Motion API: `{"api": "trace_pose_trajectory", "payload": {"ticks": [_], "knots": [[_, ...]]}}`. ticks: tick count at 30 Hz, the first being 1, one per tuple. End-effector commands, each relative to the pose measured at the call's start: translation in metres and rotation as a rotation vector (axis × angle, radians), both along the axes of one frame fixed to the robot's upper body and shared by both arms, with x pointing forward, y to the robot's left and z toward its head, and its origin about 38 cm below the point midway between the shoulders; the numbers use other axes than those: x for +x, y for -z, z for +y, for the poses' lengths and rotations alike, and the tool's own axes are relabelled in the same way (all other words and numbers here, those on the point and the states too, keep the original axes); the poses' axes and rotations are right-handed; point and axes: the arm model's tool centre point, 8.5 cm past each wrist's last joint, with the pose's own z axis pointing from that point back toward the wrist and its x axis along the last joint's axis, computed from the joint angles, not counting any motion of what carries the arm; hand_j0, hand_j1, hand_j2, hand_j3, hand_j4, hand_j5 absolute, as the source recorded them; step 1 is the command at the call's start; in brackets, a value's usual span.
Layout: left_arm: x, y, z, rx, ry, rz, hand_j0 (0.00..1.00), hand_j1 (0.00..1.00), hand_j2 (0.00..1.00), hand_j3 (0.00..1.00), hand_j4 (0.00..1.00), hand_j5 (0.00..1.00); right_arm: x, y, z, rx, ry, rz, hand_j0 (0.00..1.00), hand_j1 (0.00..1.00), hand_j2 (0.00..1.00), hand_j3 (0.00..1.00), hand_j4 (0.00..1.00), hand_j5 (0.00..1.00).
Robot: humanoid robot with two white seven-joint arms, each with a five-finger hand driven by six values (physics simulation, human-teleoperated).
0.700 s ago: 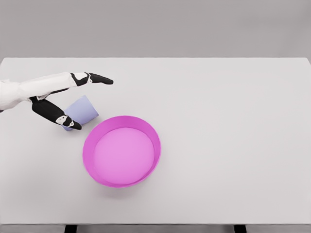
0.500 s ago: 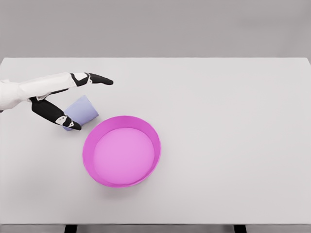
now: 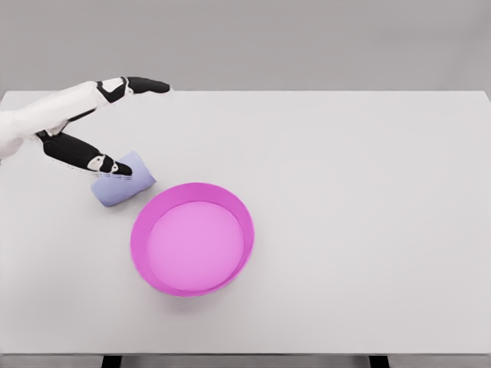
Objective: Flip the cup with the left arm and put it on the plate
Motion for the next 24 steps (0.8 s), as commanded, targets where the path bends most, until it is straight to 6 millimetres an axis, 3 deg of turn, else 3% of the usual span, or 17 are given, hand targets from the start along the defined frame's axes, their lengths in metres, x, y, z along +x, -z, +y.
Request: {"api": "trace_pose_trajectory", "payload": {"ticks": [1,5,8,12,14,18,24], "knots": [[0.013,-0.015,0.01,-0.122,-0.125,0.079,1.0,1.0,1.0,1.0,1.0,1.0,0.0,0.0,0.0,0.001,0.0,0.0,1.0,1.0,1.0,1.0,1.0,1.0],[0.014,0.029,0.019,-0.083,-0.231,0.258,1.0,1.0,1.0,1.0,1.0,1.0,0.0,0.0,0.0,-0.001,-0.002,0.0,1.0,1.0,1.0,1.0,1.0,1.0],[0.022,0.054,0.03,0.058,-0.403,0.349,1.0,1.0,1.0,1.0,1.0,1.0,0.0,0.0,0.0,-0.001,0.0,-0.001,1.0,1.0,1.0,1.0,1.0,1.0],[0.028,0.066,0.027,0.102,-0.474,0.408,1.0,1.0,1.0,1.0,1.0,1.0,0.0,0.0,0.0,0.0,-0.001,-0.001,1.0,1.0,1.0,1.0,1.0,1.0],[0.033,0.075,0.039,0.182,-0.599,0.48,1.0,1.0,1.0,1.0,1.0,1.0,0.0,0.0,0.0,0.0,-0.001,-0.001,1.0,1.0,1.0,1.0,1.0,1.0],[0.035,0.078,0.025,0.298,-0.533,0.449,1.0,1.0,1.0,1.0,1.0,1.0,0.0,0.0,0.0,0.0,-0.001,-0.001,1.0,1.0,1.0,1.0,1.0,1.0],[0.037,0.08,0.016,0.3,-0.522,0.458,1.0,1.0,1.0,1.0,1.0,1.0,0.0,0.0,0.0,0.0,-0.001,-0.001,1.0,1.0,1.0,1.0,1.0,1.0]]}}
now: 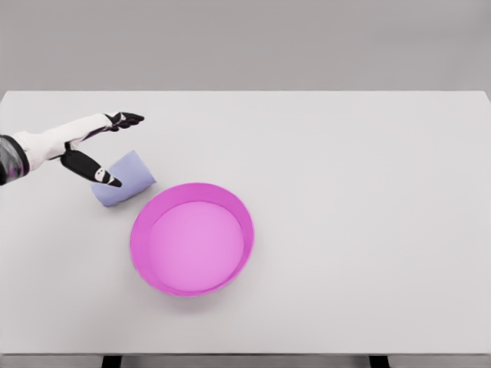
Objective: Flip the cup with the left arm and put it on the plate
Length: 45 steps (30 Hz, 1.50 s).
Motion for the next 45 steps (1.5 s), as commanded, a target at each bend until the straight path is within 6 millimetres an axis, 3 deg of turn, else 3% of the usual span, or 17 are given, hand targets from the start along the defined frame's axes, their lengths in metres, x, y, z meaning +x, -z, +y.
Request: {"api": "trace_pose_trajectory", "payload": {"ticks": [1,11,15,20,26,33,37,45], "knots": [[0.002,-0.003,-0.002,0.01,0.004,-0.013,1.0,1.0,1.0,1.0,1.0,1.0,0.0,0.0,0.0,0.001,-0.001,-0.001,1.0,1.0,1.0,1.0,1.0,1.0],[-0.003,-0.003,0.013,-0.056,-0.052,-0.033,1.0,1.0,1.0,1.0,1.0,1.0,0.0,0.0,0.0,0.0,0.001,0.001,1.0,1.0,1.0,1.0,1.0,1.0],[-0.004,0.004,0.003,-0.178,-0.058,0.01,1.0,1.0,1.0,1.0,1.0,1.0,0.0,0.0,0.0,0.001,-0.001,-0.001,1.0,1.0,1.0,1.0,1.0,1.0],[0.0,0.009,-0.002,-0.207,-0.061,0.017,1.0,1.0,1.0,1.0,1.0,1.0,0.0,0.0,0.0,-0.001,-0.001,0.0,1.0,1.0,1.0,1.0,1.0,1.0],[0.001,0.026,0.01,-0.2,-0.105,0.048,1.0,1.0,1.0,1.0,1.0,1.0,0.0,0.0,0.0,0.001,0.001,0.0,1.0,1.0,1.0,1.0,1.0,1.0],[0.002,0.027,0.009,-0.202,-0.109,0.048,1.0,1.0,1.0,1.0,1.0,1.0,0.0,0.0,0.0,-0.001,0.001,-0.001,1.0,1.0,1.0,1.0,1.0,1.0],[0.009,0.037,0.009,-0.214,-0.127,0.065,1.0,1.0,1.0,1.0,1.0,1.0,0.0,0.0,0.0,0.001,-0.001,-0.001,1.0,1.0,1.0,1.0,1.0,1.0],[0.014,0.048,0.021,-0.198,-0.169,0.086,1.0,1.0,1.0,1.0,1.0,1.0,0.0,0.0,0.0,0.001,-0.001,-0.001,1.0,1.0,1.0,1.0,1.0,1.0]]}}
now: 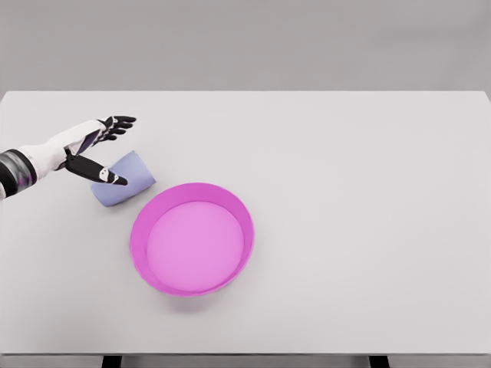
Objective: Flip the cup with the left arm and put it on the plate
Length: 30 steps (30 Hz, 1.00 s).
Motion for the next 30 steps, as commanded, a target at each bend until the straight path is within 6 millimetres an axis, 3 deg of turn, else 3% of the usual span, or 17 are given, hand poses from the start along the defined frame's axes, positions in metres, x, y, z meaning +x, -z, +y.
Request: {"api": "trace_pose_trajectory", "payload": {"ticks": [1,7,17,22,24,30], "knots": [[0.001,0.004,-0.001,0.005,-0.002,0.004,1.0,1.0,1.0,1.0,1.0,1.0,0.0,0.0,0.0,0.001,-0.001,-0.001,1.0,1.0,1.0,1.0,1.0,1.0],[0.0,0.017,-0.005,-0.01,-0.004,0.027,1.0,1.0,1.0,1.0,1.0,1.0,0.0,0.0,0.0,0.001,0.0,-0.001,1.0,1.0,1.0,1.0,1.0,1.0],[0.0,0.018,-0.004,0.005,-0.005,0.022,1.0,1.0,1.0,1.0,1.0,1.0,0.0,0.0,0.0,-0.001,0.001,-0.001,1.0,1.0,1.0,1.0,1.0,1.0],[0.002,0.025,0.007,0.018,-0.037,0.041,1.0,1.0,1.0,1.0,1.0,1.0,0.0,0.0,0.0,0.001,0.0,-0.001,1.0,1.0,1.0,1.0,1.0,1.0],[0.003,0.03,-0.005,-0.003,-0.02,0.044,1.0,1.0,1.0,1.0,1.0,1.0,0.0,0.0,0.0,0.001,-0.001,0.0,1.0,1.0,1.0,1.0,1.0,1.0],[0.004,0.034,-0.005,0.0,-0.024,0.052,1.0,1.0,1.0,1.0,1.0,1.0,0.0,0.0,0.0,0.001,0.0,-0.001,1.0,1.0,1.0,1.0,1.0,1.0]]}}
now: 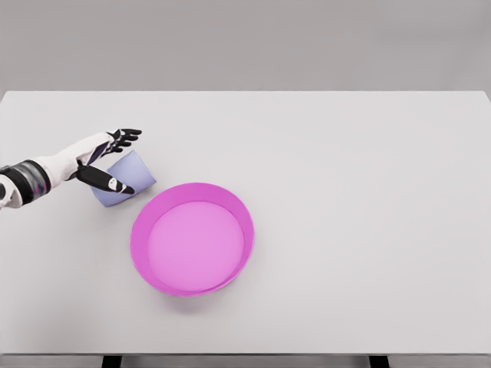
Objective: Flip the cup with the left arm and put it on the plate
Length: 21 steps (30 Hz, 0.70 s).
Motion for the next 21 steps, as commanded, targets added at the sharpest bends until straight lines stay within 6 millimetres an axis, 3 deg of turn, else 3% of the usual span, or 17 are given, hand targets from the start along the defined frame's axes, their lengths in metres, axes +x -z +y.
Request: {"api": "trace_pose_trajectory", "payload": {"ticks": [1,7,9,11,15,21], "knots": [[0.0,0.002,0.0,-0.001,-0.002,0.004,1.0,1.0,1.0,1.0,1.0,1.0,0.0,0.0,0.0,-0.001,-0.001,-0.001,1.0,1.0,1.0,1.0,1.0,1.0],[0.003,0.009,-0.009,0.016,0.008,-0.004,1.0,1.0,1.0,1.0,1.0,1.0,0.0,0.0,0.0,0.0,-0.001,-0.001,1.0,1.0,1.0,1.0,1.0,1.0],[0.003,0.009,-0.009,0.016,0.008,-0.004,0.81,0.81,0.81,0.81,0.81,0.81,0.0,0.0,0.0,0.0,-0.001,-0.001,1.0,1.0,1.0,1.0,1.0,1.0],[0.001,0.016,-0.006,0.02,-0.001,0.008,0.8,0.8,0.8,0.8,0.8,0.8,0.0,0.0,0.0,-0.001,0.001,-0.001,1.0,1.0,1.0,1.0,1.0,1.0],[-0.001,0.019,-0.005,0.021,-0.005,0.015,0.68,0.68,0.68,0.68,0.68,0.68,0.0,0.0,0.0,0.0,-0.001,-0.001,1.0,1.0,1.0,1.0,1.0,1.0],[0.001,0.007,-0.006,-0.008,0.007,-0.01,0.68,0.68,0.68,0.68,0.68,0.68,0.0,0.0,0.0,0.001,-0.001,0.0,1.0,1.0,1.0,1.0,1.0,1.0]]}}
